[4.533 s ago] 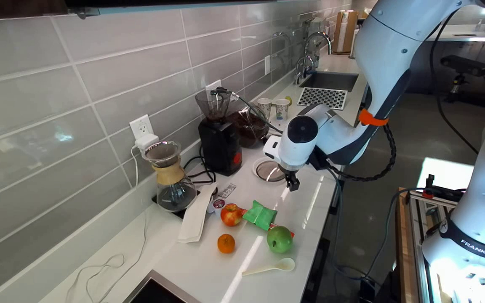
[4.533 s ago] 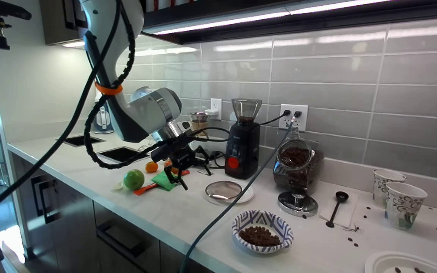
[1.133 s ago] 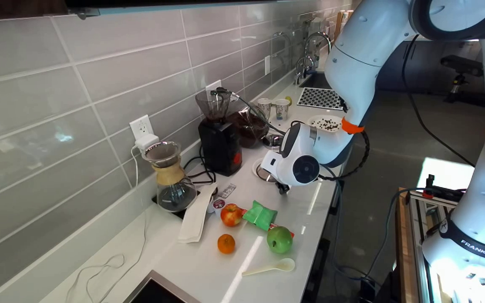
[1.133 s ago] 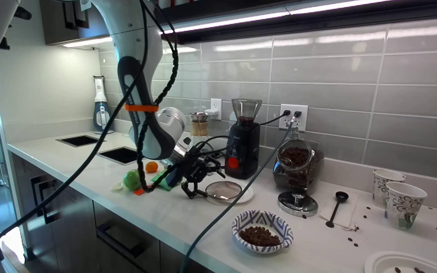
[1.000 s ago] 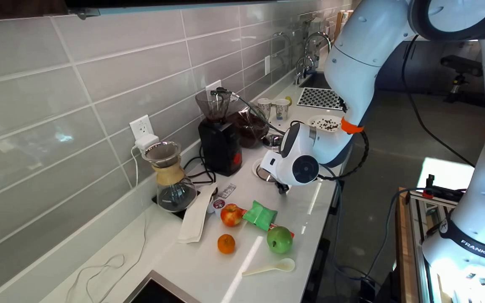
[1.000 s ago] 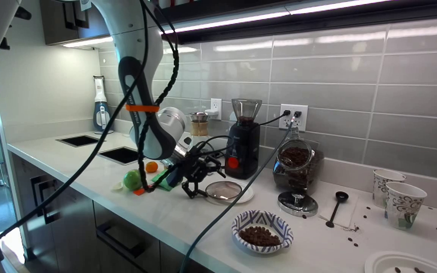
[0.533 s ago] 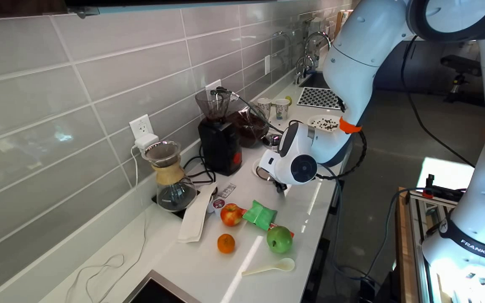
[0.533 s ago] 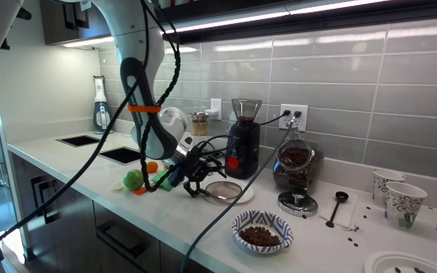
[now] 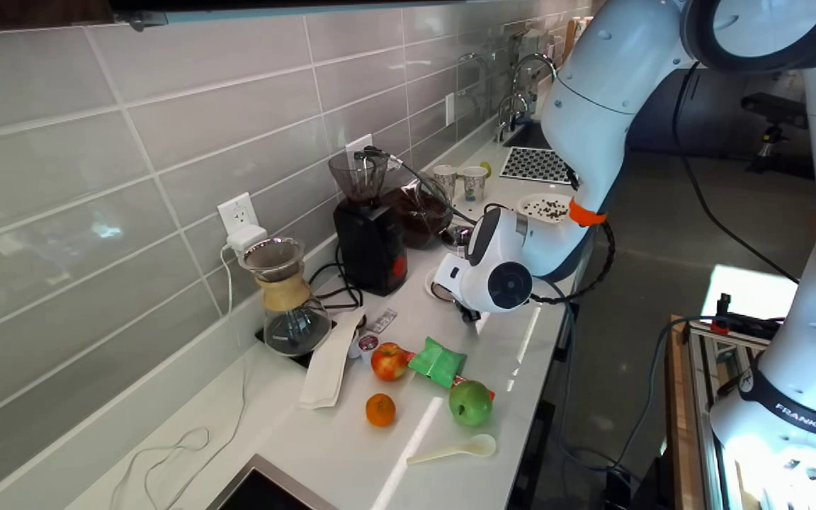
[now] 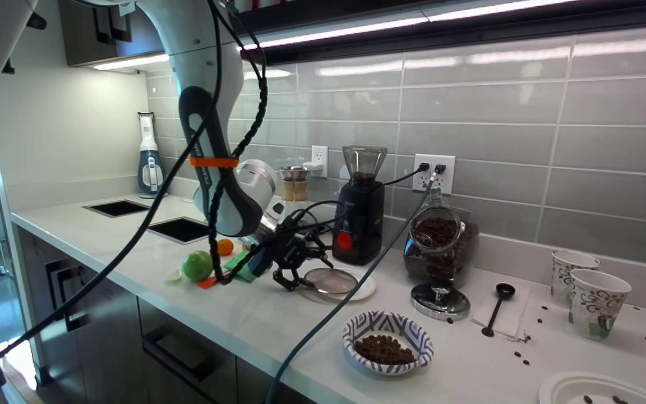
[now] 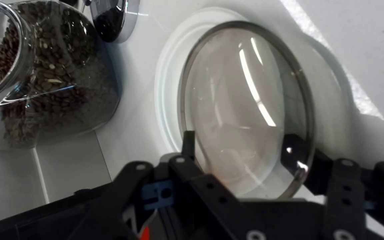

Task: Put the lid on the blender.

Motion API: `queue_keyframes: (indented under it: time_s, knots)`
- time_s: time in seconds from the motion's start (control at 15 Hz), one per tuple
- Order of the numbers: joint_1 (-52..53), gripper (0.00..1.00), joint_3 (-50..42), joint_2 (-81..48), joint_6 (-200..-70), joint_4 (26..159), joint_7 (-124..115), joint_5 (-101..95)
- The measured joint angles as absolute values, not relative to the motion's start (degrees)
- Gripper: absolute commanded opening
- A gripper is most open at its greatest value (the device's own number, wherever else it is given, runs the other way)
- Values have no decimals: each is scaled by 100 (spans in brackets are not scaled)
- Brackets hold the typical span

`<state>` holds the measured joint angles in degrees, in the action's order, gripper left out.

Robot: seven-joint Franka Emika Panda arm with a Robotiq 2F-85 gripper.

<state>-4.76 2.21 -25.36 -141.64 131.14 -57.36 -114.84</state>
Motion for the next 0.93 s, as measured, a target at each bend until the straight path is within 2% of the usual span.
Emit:
queue_keyframes:
  time_s: [0.07, 0.13, 0.27, 0.33, 0.47, 0.8, 0.93]
  knots:
    - [-476, 60, 225, -2540, -14164, 13112, -5734, -11485]
    - [-476, 56, 226, -2546, -14164, 13110, -5732, -11485]
    - [-476, 70, 237, -2559, -14164, 13106, -5731, -11484]
    - [-477, 73, 237, -2560, -14163, 13104, -5730, -11485]
    - [-485, 70, 238, -2563, -14155, 13089, -5729, -11485]
    - [-524, 23, 275, -2607, -14152, 13044, -5725, -11458]
    - [-524, 21, 289, -2632, -14102, 13017, -5725, -11453]
